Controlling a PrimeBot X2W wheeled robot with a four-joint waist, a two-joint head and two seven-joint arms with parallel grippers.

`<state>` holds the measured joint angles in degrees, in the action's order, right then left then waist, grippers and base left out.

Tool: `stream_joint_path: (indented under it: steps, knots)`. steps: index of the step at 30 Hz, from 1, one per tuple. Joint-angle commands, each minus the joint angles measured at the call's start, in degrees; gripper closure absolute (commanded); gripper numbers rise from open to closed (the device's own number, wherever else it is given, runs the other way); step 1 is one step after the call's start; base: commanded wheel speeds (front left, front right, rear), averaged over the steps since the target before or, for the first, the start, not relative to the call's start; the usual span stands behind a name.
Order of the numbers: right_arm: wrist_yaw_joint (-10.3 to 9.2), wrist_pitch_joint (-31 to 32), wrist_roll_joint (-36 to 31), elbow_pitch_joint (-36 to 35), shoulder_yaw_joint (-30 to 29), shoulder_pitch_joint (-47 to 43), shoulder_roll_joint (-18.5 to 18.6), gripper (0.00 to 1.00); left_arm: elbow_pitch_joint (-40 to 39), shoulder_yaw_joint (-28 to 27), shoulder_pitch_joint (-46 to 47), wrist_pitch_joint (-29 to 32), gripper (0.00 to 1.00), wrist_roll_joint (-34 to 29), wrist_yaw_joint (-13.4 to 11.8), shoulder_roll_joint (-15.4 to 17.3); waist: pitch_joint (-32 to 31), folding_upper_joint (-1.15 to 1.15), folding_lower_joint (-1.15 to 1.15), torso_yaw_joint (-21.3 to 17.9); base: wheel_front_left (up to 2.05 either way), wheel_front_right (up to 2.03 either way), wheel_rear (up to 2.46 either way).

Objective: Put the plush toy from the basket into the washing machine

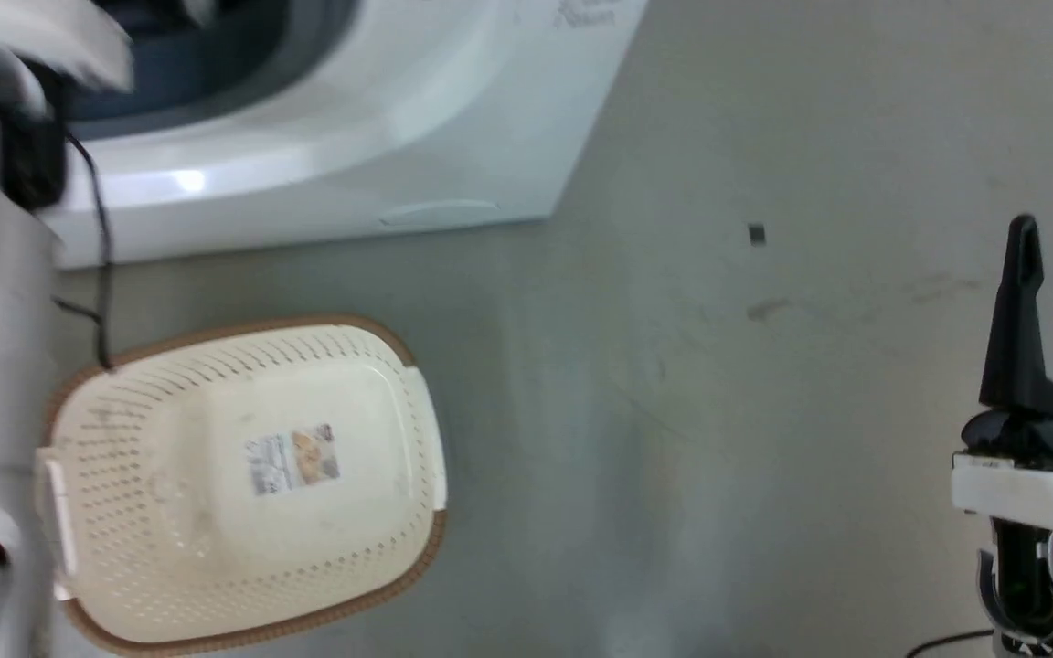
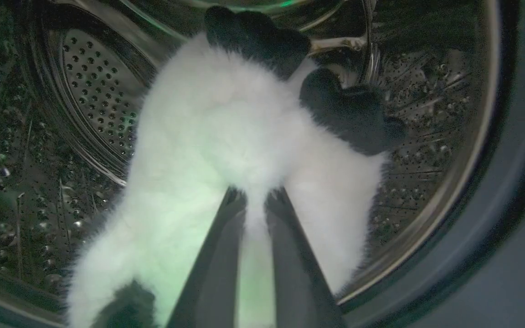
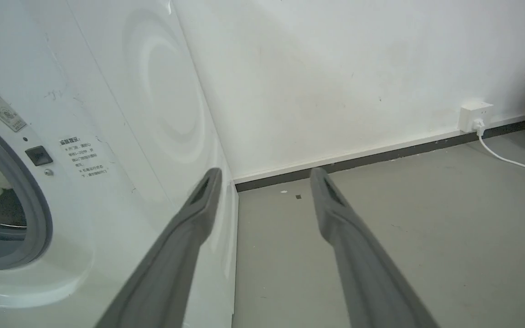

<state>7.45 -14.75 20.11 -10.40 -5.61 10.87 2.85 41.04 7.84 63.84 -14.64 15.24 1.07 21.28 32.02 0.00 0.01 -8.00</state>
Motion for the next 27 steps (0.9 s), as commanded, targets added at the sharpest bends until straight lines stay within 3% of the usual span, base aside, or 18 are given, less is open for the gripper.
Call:
stream_joint_path:
  steps: [1, 11, 19, 20, 27]
  knots:
    - [0.03, -0.2, 0.6, -0.4, -0.1, 1.2, 0.0, 0.00, 0.6, -0.4, 2.6, -0.2, 1.00, -0.2, -0.4, 0.8, 4.7, 0.00, -0.01, -3.4, 0.00, 0.00, 0.00]
    - [0.03, -0.2, 2.4, -1.4, -0.2, 3.7, 0.0, 0.00, 9.2, -1.3, 21.7, -0.2, 1.00, -1.1, -1.2, 4.2, 13.4, 0.00, -0.01, -6.6, 0.00, 0.00, 0.00]
    - [0.03, -0.2, 2.4, -2.3, -0.4, 4.9, 0.0, 0.00, 15.3, -2.3, 27.5, -0.3, 1.00, -0.6, -1.9, 4.6, 16.1, 0.00, -0.01, -6.3, 0.00, 0.00, 0.00]
    - [0.03, -0.2, 2.2, -2.3, -0.7, 4.9, 0.0, 0.00, 15.7, -2.4, 27.8, -0.3, 0.00, -0.6, -2.1, 4.6, 16.3, 0.00, -0.01, -6.1, 0.00, 0.00, 0.00]
    - [0.03, -0.2, 0.8, -2.1, -1.5, 5.5, 0.0, 0.00, 16.3, -2.3, 26.2, -0.3, 0.00, -1.0, -1.3, 3.8, 15.5, 0.00, -0.01, -4.3, 0.00, 0.00, 0.00]
